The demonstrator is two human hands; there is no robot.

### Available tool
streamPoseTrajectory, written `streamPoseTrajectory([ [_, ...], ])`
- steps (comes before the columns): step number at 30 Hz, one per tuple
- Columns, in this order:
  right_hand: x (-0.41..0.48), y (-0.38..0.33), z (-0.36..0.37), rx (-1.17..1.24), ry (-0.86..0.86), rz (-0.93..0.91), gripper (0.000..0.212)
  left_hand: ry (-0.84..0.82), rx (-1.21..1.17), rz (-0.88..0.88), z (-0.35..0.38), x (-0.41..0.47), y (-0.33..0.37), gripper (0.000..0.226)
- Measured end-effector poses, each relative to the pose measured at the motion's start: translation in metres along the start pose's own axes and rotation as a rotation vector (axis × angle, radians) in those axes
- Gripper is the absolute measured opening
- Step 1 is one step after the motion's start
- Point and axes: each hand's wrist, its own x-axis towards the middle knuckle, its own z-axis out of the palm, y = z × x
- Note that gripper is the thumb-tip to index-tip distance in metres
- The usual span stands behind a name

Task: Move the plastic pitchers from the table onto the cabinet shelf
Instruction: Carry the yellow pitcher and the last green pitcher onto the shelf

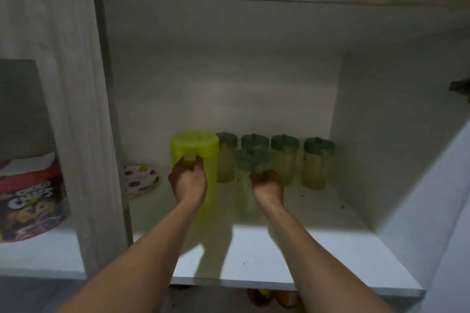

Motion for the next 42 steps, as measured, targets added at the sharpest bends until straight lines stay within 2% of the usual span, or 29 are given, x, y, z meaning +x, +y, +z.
streamPoseTrajectory([
  [4, 0.032, 0.011, 0.021, -0.099, -0.025, -0.028, 0.033, 0.049, 0.026, -0.022, 0.024, 0.016, -0.015, 0.037],
  [10, 0.053, 0.015, 0.035, -0.029, -0.055, -0.053, 0.025, 0.05, 0.034, -0.014, 0.052, 0.036, -0.013, 0.04],
  [13, 0.061, 0.018, 0.042, -0.03, -0.087, -0.073, 0.028, 0.047, 0.045, 0.004, 0.059, 0.041, -0.016, 0.046],
  [19, 0.073, 0.013, 0.044, -0.019, -0.154, -0.09, 0.036, -0.012, 0.036, -0.034, 0.068, 0.055, -0.02, 0.039],
  [22, 0.075, 0.011, 0.044, -0.045, -0.183, -0.084, 0.047, -0.062, 0.112, -0.04, 0.067, 0.058, -0.017, 0.042],
  [27, 0.071, 0.003, 0.046, -0.167, -0.23, -0.053, 0.063, -0.113, 0.356, -0.068, 0.055, 0.056, -0.01, 0.065],
  [31, 0.064, -0.002, 0.042, -0.338, -0.242, -0.046, 0.075, -0.084, 0.418, -0.05, 0.051, 0.051, -0.011, 0.064],
  [36, 0.053, -0.011, 0.033, -0.485, -0.178, -0.051, 0.082, 0.001, 0.464, 0.044, 0.042, 0.039, -0.01, 0.068],
  [42, 0.035, -0.024, 0.009, -0.57, -0.12, -0.091, 0.083, 0.045, 0.449, 0.231, 0.023, 0.021, 0.009, 0.055],
])
